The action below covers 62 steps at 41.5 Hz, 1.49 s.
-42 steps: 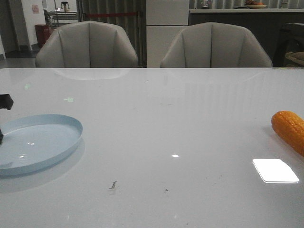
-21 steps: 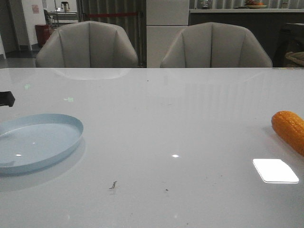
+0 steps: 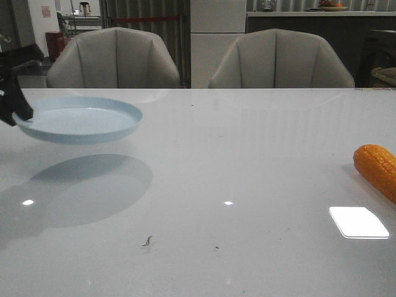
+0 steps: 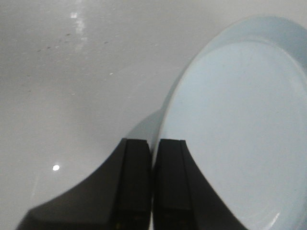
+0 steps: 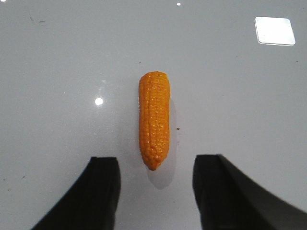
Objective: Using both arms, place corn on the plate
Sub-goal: 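Lift the plate with the left gripper and carry it toward table center, then set the plate down, open the left gripper and withdraw upward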
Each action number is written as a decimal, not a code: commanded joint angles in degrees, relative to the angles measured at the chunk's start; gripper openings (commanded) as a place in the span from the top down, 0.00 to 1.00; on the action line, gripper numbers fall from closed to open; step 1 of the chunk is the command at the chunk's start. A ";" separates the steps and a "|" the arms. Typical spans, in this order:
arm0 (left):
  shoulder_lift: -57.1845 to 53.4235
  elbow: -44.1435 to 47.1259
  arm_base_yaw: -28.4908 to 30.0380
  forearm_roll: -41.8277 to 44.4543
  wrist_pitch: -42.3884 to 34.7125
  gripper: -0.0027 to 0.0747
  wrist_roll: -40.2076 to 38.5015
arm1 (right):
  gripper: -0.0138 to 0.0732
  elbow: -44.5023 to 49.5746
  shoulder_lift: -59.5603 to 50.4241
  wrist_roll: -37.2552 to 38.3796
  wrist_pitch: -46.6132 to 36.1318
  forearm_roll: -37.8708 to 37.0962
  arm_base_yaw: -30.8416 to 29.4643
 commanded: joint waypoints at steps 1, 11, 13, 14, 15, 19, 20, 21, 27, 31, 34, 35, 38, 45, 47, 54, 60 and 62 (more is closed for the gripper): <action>-2.90 -3.55 -1.40 -5.68 0.29 0.84 -0.32 | 0.32 -1.98 -0.08 -0.46 -3.78 0.04 0.09; -2.90 -4.06 -7.80 -7.17 0.94 0.84 -0.32 | 0.32 -1.98 -0.08 -0.46 -3.78 0.04 0.09; -2.78 -4.06 -9.35 -7.17 0.94 0.84 -0.32 | 0.32 -1.98 -0.08 -0.46 -3.78 0.04 0.09; -2.78 -4.06 -10.22 -7.17 0.94 0.84 -0.32 | 0.32 -1.98 -0.08 -0.46 -3.78 0.04 0.09; -2.78 -4.06 -10.66 -7.06 0.84 0.84 -0.32 | 0.32 -1.98 -0.08 -0.46 -3.78 0.04 0.09; -2.23 -4.06 -13.49 -6.91 0.84 0.84 -0.32 | 0.32 -1.98 -0.08 -0.46 -3.78 0.04 0.09; -2.11 -4.06 -13.96 -6.79 0.71 0.84 -0.32 | 0.32 -1.98 -0.08 -0.46 -3.78 0.04 0.09; -1.95 -4.06 -14.42 -6.79 0.70 0.84 -0.32 | 0.32 -1.98 -0.08 -0.46 -3.78 0.04 0.09; -0.04 -4.06 -16.68 -5.87 0.33 0.84 -0.32 | 0.32 -1.98 -0.08 -0.46 -3.78 0.09 0.09; 1.98 -4.06 -17.51 -5.83 0.44 0.84 -0.32 | 0.32 -1.98 -0.08 -0.46 -3.78 0.09 0.09; 3.48 -4.06 -17.91 -5.93 0.52 0.84 -0.32 | 0.32 -1.98 -0.08 -0.46 -3.78 0.09 0.09; 3.86 -4.06 -18.03 -5.93 0.66 0.84 -0.32 | 0.32 -1.98 -0.08 -0.46 -3.78 0.09 0.09; 5.02 -4.06 -18.14 -5.93 1.03 0.84 -0.32 | 0.32 -1.98 -0.08 -0.46 -3.78 0.09 0.09; 7.61 -4.06 -18.14 -6.04 3.45 0.84 -0.32 | 0.32 -1.98 -0.08 -0.46 -3.78 0.09 0.09; 7.86 -4.06 -18.14 -5.86 3.68 0.84 -0.32 | 0.32 -1.98 -0.08 -0.46 -3.78 0.09 0.09; 8.26 -4.06 -18.14 -5.75 4.23 0.79 0.14 | 0.32 -1.98 -0.08 -0.46 -3.84 0.08 0.09; 8.26 -4.28 -18.14 -5.61 4.46 0.60 0.95 | 0.32 -1.98 -0.08 -0.46 -3.84 0.08 0.09; 8.26 -4.52 -18.14 -5.62 4.59 0.53 1.10 | 0.32 -1.98 -0.08 -0.46 -3.84 0.08 0.09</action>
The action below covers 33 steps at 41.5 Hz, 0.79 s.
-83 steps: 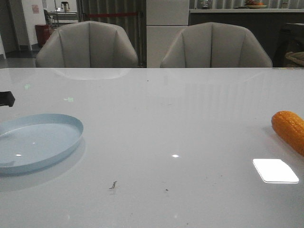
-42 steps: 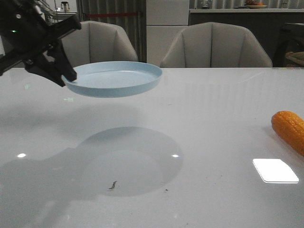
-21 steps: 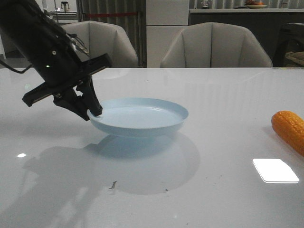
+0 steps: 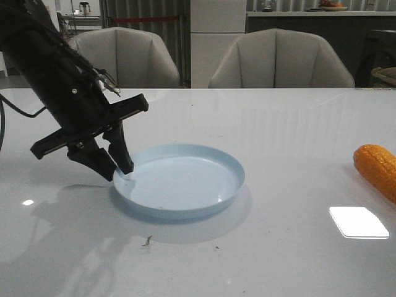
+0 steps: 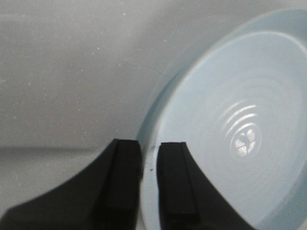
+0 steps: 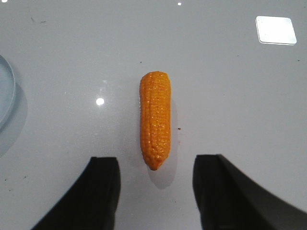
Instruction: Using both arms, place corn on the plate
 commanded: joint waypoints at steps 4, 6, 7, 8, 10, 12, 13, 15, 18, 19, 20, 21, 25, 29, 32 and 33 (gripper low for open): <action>-2.97 -3.78 -0.46 -1.56 1.57 0.41 0.54 | 0.32 -1.98 -0.08 -0.46 -3.95 -0.15 0.09; -2.97 -5.40 -0.46 -1.56 2.65 0.40 0.54 | 0.32 -1.98 -0.08 -0.46 -4.09 -0.15 0.09; -3.10 -6.26 -0.46 -1.56 3.17 0.41 0.54 | 0.32 -1.98 -0.08 -0.46 -4.09 -0.15 0.09; -3.32 -7.20 -0.46 -1.04 3.96 0.41 0.89 | 0.32 -1.98 -0.08 -0.46 -4.09 -0.15 0.09; -3.73 -9.53 -0.35 0.04 5.33 0.41 2.00 | 0.32 -1.98 -0.08 -0.46 -4.09 -0.15 0.09; -4.73 -11.48 -0.35 1.66 6.10 0.41 2.64 | 0.32 -1.98 -0.08 -0.46 -4.14 -0.15 0.09; -5.20 -12.74 -0.35 3.23 6.45 0.41 2.90 | 0.32 -1.98 -0.08 -0.46 -4.14 -0.15 0.09; -6.56 -14.45 -0.35 6.11 6.50 0.41 2.90 | 0.32 -1.98 -0.08 -0.46 -4.14 -0.15 0.09; -8.88 -17.10 -0.35 12.02 5.82 0.41 2.90 | 0.32 -1.98 -0.08 -0.41 -4.14 -0.15 0.09; -9.64 -18.03 -0.35 14.93 5.53 0.41 2.90 | 0.32 -1.98 -0.08 -0.41 -4.14 -0.15 0.09; -10.44 -18.59 -0.35 17.33 5.16 0.41 2.90 | 0.32 -1.98 -0.08 -0.41 -4.14 -0.15 0.09; -11.55 -19.03 -0.35 19.79 4.73 0.41 2.90 | 0.32 -1.98 -0.08 -0.41 -4.14 -0.15 0.09; -15.72 -19.65 -0.35 30.91 2.88 0.41 2.90 | 0.32 -1.98 -0.08 -0.41 -4.14 -0.15 0.09; -20.01 -19.28 0.26 37.74 2.11 0.41 2.90 | 0.32 -1.98 -0.08 -0.41 -4.14 0.00 0.09; -23.19 -17.73 1.37 38.43 -0.81 0.41 2.80 | 0.32 -1.98 -0.08 -0.41 -4.14 0.79 0.09; -24.23 -16.92 1.79 38.29 -2.18 0.41 2.80 | 0.32 -1.98 -0.08 -0.41 -4.14 1.14 0.09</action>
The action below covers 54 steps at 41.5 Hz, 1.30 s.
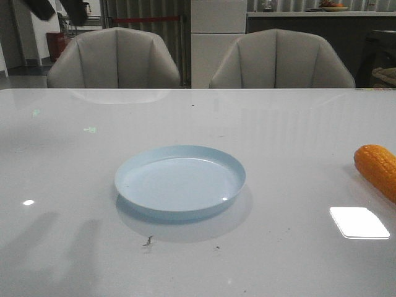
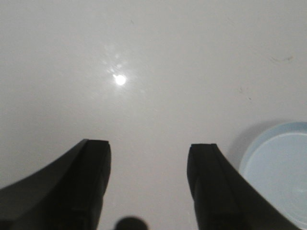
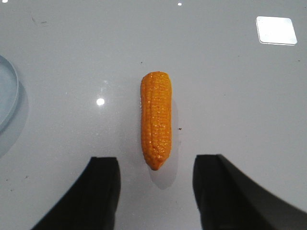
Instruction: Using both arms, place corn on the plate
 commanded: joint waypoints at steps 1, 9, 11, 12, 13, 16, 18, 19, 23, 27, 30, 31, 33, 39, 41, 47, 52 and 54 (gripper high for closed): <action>-7.53 1.35 1.49 1.85 -8.03 0.41 -0.21 | 0.32 -1.98 -0.08 -0.41 -4.14 0.97 0.09; -18.88 17.54 4.12 1.85 -22.64 0.41 -1.72 | 0.32 -1.98 -0.08 -0.41 -3.79 2.28 0.09; -22.16 23.28 4.76 1.85 -26.34 0.41 -1.72 | 0.32 -1.98 -0.08 -0.41 -3.71 2.28 0.09; -24.02 26.70 4.90 1.85 -28.47 0.41 -1.72 | 0.32 -1.98 -0.08 -0.41 -3.56 2.28 0.09; -25.43 29.27 5.27 1.85 -29.98 0.41 -1.72 | 0.32 -1.98 -0.08 -0.41 -3.33 2.28 0.09; -29.94 37.37 6.14 1.74 -33.86 0.41 -1.81 | 0.32 -1.98 0.27 -0.36 -2.26 2.28 0.09; -33.40 42.46 6.80 1.00 -35.87 0.41 -1.81 | 0.32 -1.98 0.93 -0.36 -1.32 2.28 0.09; -34.22 44.47 7.12 0.60 -36.70 0.41 -1.81 | 0.32 -1.98 1.40 -0.36 -1.09 2.28 0.09; -40.08 52.24 8.62 -2.57 -40.16 0.41 -1.81 | 0.32 -2.36 4.21 -0.36 -1.23 1.62 0.03; -44.33 56.94 9.89 -3.94 -41.13 0.41 -1.81 | 0.32 -4.45 7.91 -0.36 -1.49 1.25 0.03; -47.18 58.64 10.24 -3.94 -40.77 0.41 -1.81 | 0.31 -7.00 10.86 -0.36 -1.49 1.25 0.03; -48.00 58.86 10.24 -3.94 -40.75 0.41 -1.81 | 0.31 -8.18 12.09 -0.36 -1.55 1.25 0.03; -49.04 59.07 10.24 -3.94 -40.62 0.41 -1.81 | 0.31 -10.08 14.11 -0.36 -1.52 1.25 0.03; -50.97 59.07 10.24 -3.94 -40.85 0.41 -1.81 | 0.22 -16.27 22.43 -0.36 -1.46 1.25 0.03; -51.09 59.07 10.24 -3.94 -40.85 0.41 -1.81 | 0.19 -17.78 25.39 -0.36 -1.46 1.25 0.03; -51.17 59.07 10.24 -3.94 -40.00 0.41 -1.81 | 0.16 -22.77 33.40 -0.36 -2.62 0.59 0.03; -51.17 59.07 10.24 -3.94 -38.24 0.41 -1.81 | 0.16 -26.41 39.70 -0.36 -3.24 0.59 0.03; -51.17 59.07 10.24 -3.94 -37.64 0.41 -1.81 | 0.16 -27.62 42.16 -0.36 -3.36 0.59 0.03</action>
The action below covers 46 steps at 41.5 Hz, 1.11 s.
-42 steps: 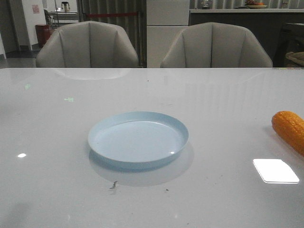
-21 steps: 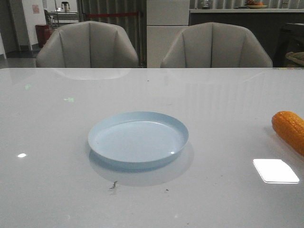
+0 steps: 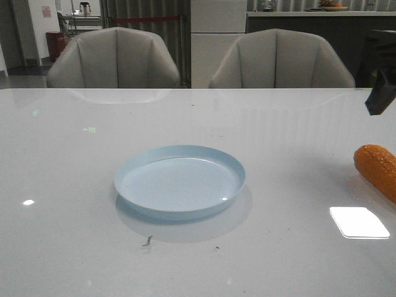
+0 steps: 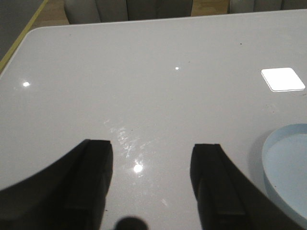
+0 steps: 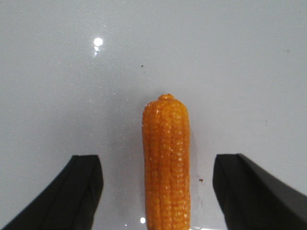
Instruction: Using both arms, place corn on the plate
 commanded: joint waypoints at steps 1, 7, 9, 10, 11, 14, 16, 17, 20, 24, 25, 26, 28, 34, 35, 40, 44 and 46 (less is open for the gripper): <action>-0.58 -1.62 0.13 -0.55 -2.64 0.41 -0.58 | 0.16 -4.38 2.61 -0.36 -3.83 -0.91 0.03; -0.58 -1.62 0.13 -0.55 -0.70 0.41 -0.58 | 0.16 -6.43 8.49 -0.36 -3.84 -0.97 0.03; -0.58 -1.62 0.13 -0.55 -0.21 0.41 -0.58 | 0.16 -6.68 10.33 -0.36 -4.09 -1.03 0.03; -0.58 -1.62 0.13 -0.55 0.01 0.41 -0.58 | 0.16 -6.81 10.97 -0.36 -4.36 -1.03 0.03; -0.58 -1.62 0.13 -0.55 0.14 0.41 -0.58 | 0.16 -6.99 11.75 -0.36 -4.42 -1.11 0.03; -0.58 -1.62 0.13 -0.55 0.24 0.41 -0.58 | 0.16 -7.12 13.34 -0.36 -4.87 -1.16 0.03; -0.58 -1.62 0.13 -0.55 0.24 0.41 -0.58 | 0.16 -7.12 14.27 -0.36 -5.21 -1.23 0.03; -0.58 -1.62 0.13 -0.55 0.24 0.41 -0.58 | 0.16 -7.12 14.70 -0.36 -5.28 -1.28 0.03; -0.58 -1.62 0.13 -0.55 0.24 0.41 -0.58 | 0.16 -7.12 15.91 -0.36 -5.35 -1.68 0.03; -0.58 -1.62 0.13 -0.55 0.24 0.41 -0.58 | 0.18 -7.12 16.96 -0.36 -5.03 -1.88 0.03; -0.58 -1.62 0.13 -0.55 0.24 0.41 -0.58 | 0.20 -7.12 17.09 -0.36 -5.03 -1.88 0.03; -0.58 -1.62 0.13 -0.55 0.24 0.41 -0.58 | 0.22 -7.12 17.15 -0.36 -5.03 -1.98 0.03; -0.58 -1.62 0.13 -0.55 0.24 0.41 -0.58 | 0.30 -7.12 17.15 -0.36 -5.27 -2.49 0.03; -0.58 -1.62 0.13 -0.55 0.24 0.41 -0.58 | 0.48 -9.31 17.15 -0.41 -5.08 -3.32 0.03; -0.58 -1.62 0.13 -0.55 0.24 0.41 -0.58 | 0.50 -10.21 17.15 -0.41 -4.70 -3.32 0.09; -0.58 -1.62 0.13 -0.55 0.24 0.41 -0.58 | 0.50 -15.62 17.15 -0.47 -1.51 -3.32 1.46; -0.58 -1.62 0.13 -0.55 0.24 0.41 -0.58 | 0.50 -20.48 17.15 -1.07 1.01 -3.32 3.65; -0.58 -1.62 0.13 -0.55 0.24 0.41 -0.58 | 0.50 -23.04 17.15 -1.90 2.02 -3.32 5.29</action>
